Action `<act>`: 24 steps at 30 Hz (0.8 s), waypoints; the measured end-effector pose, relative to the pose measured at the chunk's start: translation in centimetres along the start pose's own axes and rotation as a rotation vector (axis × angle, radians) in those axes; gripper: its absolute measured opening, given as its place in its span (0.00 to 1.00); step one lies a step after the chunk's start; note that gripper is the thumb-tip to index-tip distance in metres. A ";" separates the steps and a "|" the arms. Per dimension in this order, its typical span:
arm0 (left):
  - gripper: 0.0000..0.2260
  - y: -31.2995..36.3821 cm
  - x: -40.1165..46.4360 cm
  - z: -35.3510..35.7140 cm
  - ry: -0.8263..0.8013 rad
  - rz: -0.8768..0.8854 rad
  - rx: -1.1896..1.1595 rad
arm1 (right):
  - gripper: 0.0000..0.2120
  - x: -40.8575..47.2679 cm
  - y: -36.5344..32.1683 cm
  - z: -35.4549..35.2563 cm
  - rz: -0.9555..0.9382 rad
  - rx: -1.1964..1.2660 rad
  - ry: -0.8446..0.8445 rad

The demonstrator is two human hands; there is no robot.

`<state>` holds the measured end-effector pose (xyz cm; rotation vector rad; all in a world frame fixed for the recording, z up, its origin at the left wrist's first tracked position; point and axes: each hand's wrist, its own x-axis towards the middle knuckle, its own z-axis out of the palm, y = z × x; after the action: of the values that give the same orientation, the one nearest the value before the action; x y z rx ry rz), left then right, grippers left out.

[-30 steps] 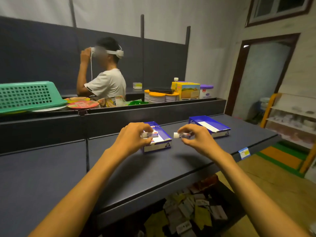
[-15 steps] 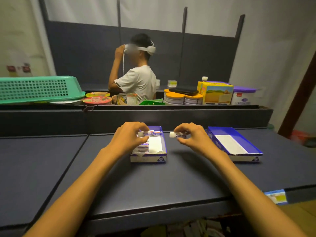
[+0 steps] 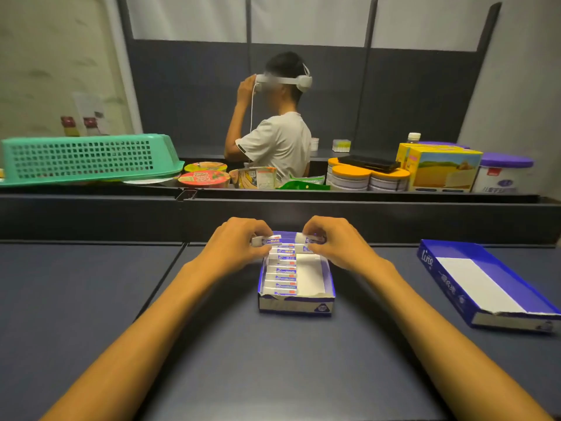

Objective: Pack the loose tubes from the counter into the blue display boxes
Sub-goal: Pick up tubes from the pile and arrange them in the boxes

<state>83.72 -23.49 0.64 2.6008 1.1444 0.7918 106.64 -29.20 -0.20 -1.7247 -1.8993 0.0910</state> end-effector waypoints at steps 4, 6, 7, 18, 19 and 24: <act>0.12 -0.5 1.2 0.8 -0.044 0.052 0.022 | 0.11 0.5 0.2 0.6 0.041 -0.110 -0.069; 0.12 -0.7 1.4 1.1 -0.071 0.067 0.038 | 0.11 0.8 0.2 0.9 0.045 -0.149 -0.092; 0.12 -0.8 1.5 1.2 -0.076 0.071 0.039 | 0.11 1.0 0.1 1.1 0.044 -0.171 -0.103; 0.14 -0.8 1.5 1.4 -0.078 0.111 0.019 | 0.09 1.7 0.2 1.7 0.015 -0.270 -0.154; 0.14 -0.8 1.5 1.4 -0.077 0.112 0.015 | 0.09 1.8 0.2 1.7 0.012 -0.278 -0.151; 0.14 -1.0 1.3 1.5 -0.070 0.110 -0.006 | 0.12 1.8 0.2 1.8 0.025 -0.283 -0.157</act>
<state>84.69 -21.79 -0.45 2.6832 0.9851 0.7174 106.06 -26.91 -1.12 -1.9783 -2.0856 -0.0356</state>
